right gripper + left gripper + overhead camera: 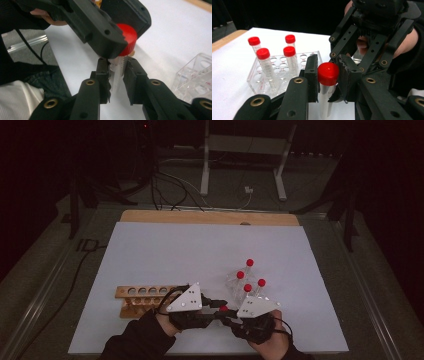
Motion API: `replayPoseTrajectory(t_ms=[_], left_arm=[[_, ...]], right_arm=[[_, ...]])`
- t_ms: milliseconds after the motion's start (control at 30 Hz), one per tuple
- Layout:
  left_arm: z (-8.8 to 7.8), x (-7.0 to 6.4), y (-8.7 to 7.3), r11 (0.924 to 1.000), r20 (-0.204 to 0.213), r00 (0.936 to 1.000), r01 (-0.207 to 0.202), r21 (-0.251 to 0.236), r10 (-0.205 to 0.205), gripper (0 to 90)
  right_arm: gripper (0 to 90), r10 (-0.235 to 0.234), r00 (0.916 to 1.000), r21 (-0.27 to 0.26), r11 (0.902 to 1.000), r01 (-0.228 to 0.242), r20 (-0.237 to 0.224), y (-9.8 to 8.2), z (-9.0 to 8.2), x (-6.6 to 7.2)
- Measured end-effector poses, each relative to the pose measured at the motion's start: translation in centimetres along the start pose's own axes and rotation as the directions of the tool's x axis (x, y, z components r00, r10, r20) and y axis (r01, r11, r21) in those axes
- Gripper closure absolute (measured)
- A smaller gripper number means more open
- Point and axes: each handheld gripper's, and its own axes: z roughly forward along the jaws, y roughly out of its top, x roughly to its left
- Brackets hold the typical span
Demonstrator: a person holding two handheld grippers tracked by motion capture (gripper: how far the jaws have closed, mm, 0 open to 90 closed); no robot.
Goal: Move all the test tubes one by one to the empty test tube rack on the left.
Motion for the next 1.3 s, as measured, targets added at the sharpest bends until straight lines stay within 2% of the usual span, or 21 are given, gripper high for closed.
replayPoseTrajectory(t_ms=[67, 100, 200, 233, 267, 300, 367, 433, 467, 600, 767, 800, 867, 933, 967, 1167, 1233, 1267, 1300], left_arm=[[-0.1, 0.0, 0.1, 1.0, -0.004, 1.0, -0.001, 0.0, 0.001, 72.1], [-0.3, 0.1, 0.2, 0.9999, -0.02, 0.9997, -0.012, -0.001, 0.012, 72.1], [-1.2, 0.6, 0.6, 0.9999, -0.051, 0.9987, -0.01, -0.013, 0.009, 72.1], [-1.6, 0.8, 0.7, 0.9998, -0.059, 0.9982, -0.008, -0.015, 0.007, 72.1], [-2.0, 1.0, 0.8, 0.9997, -0.072, 0.9974, -0.009, -0.021, 0.007, 72.1], [-2.7, 1.3, 1.1, 0.9996, -0.092, 0.9957, -0.013, -0.025, 0.01, 72.1], [-3.1, 1.5, 1.3, 0.9995, -0.102, 0.9947, -0.015, -0.028, 0.012, 72.1], [-3.8, 1.8, 1.6, 0.9993, -0.122, 0.9924, -0.02, -0.033, 0.016, 72.1], [-4.2, 1.9, 1.7, 0.9991, -0.136, 0.9905, -0.024, -0.035, 0.019, 72.1], [-5.5, 2.4, 2.3, 0.999, -0.174, 0.9844, -0.032, -0.032, 0.026, 72.1], [-6.9, 3.1, 2.6, 0.9988, -0.222, 0.9748, -0.034, -0.035, 0.025, 72.1], [-7.4, 3.4, 2.7, 0.9988, -0.243, 0.9698, -0.034, -0.037, 0.024, 72.1], [-7.6, 3.6, 2.6, 0.9989, -0.248, 0.9686, -0.029, -0.038, 0.019, 72.1], [-8.0, 3.9, 2.6, 0.9989, -0.264, 0.9645, -0.025, -0.04, 0.013, 72.1], [-8.1, 4.0, 2.5, 0.9991, -0.271, 0.9626, -0.024, -0.036, 0.013, 72.1], [-8.7, 4.7, 1.9, 0.9996, -0.306, 0.952, -0.009, -0.028, 0.0, 72.1], [-8.8, 5.0, 1.5, 0.9998, -0.314, 0.9495, -0.003, -0.02, -0.003, 72.1], [-8.8, 5.1, 1.3, 0.9999, -0.323, 0.9464, -0.001, -0.015, -0.004, 72.1], [-8.8, 5.2, 1.2, 0.9999, -0.324, 0.9462, 0.005, -0.012, -0.008, 72.1]], right_arm=[[72.9, -0.004, 1.0, -0.01, 0.9999, 0.004, 0.0, 0.0, -0.1, 0.0], [66.4, -0.005, 1.0, -0.029, 0.9996, 0.005, 0.007, 0.0, -0.3, 0.0], [61.4, -0.015, 0.9998, -0.037, 0.9992, 0.016, 0.016, 0.0, -0.4, -0.1], [58.2, -0.021, 0.9994, -0.055, 0.9982, 0.022, 0.028, 0.0, -0.6, -0.2], [53.1, -0.015, 0.9996, -0.055, 0.9983, 0.016, 0.022, 0.0, -0.7, -0.2], [48.6, -0.003, 0.9993, -0.06, 0.9982, 0.006, 0.036, 0.0, -0.7, -0.2], [40.3, 0.012, 0.999, -0.065, 0.9978, -0.01, 0.044, 0.0, -0.7, -0.3], [39.0, 0.018, 0.9983, -0.071, 0.9974, -0.014, 0.056, 0.0, -0.8, -0.3], [29.7, 0.029, 0.9981, -0.081, 0.9964, -0.025, 0.054, 0.1, -0.8, -0.2], [29.3, 0.039, 0.9978, -0.085, 0.9958, -0.034, 0.054, 0.1, -0.8, -0.2], [21.4, 0.057, 0.9967, -0.108, 0.9929, -0.05, 0.058, 0.1, -1.0, -0.4], [14.1, 0.073, 0.9946, -0.125, 0.9902, -0.064, 0.073, 0.2, -1.2, -0.4], [12.6, 0.072, 0.9944, -0.126, 0.9901, -0.062, 0.077, 0.2, -1.3, -0.4], [3.7, 0.08, 0.993, -0.138, 0.9881, -0.068, 0.087, 0.2, -1.5, -0.4], [0.0, 0.075, 0.9943, -0.143, 0.9877, -0.064, 0.076, 0.2, -1.7, -0.5], [0.0, 0.082, 0.9952, -0.162, 0.9842, -0.072, 0.054, 0.1, -2.1, -0.8], [0.0, 0.08, 0.995, -0.164, 0.984, -0.069, 0.06, 0.1, -2.2, -0.7], [0.0, 0.082, 0.9954, -0.166, 0.9834, -0.073, 0.048, 0.1, -2.2, -0.8], [0.0, 0.079, 0.9954, -0.165, 0.9839, -0.069, 0.054, 0.1, -2.2, -0.7]])
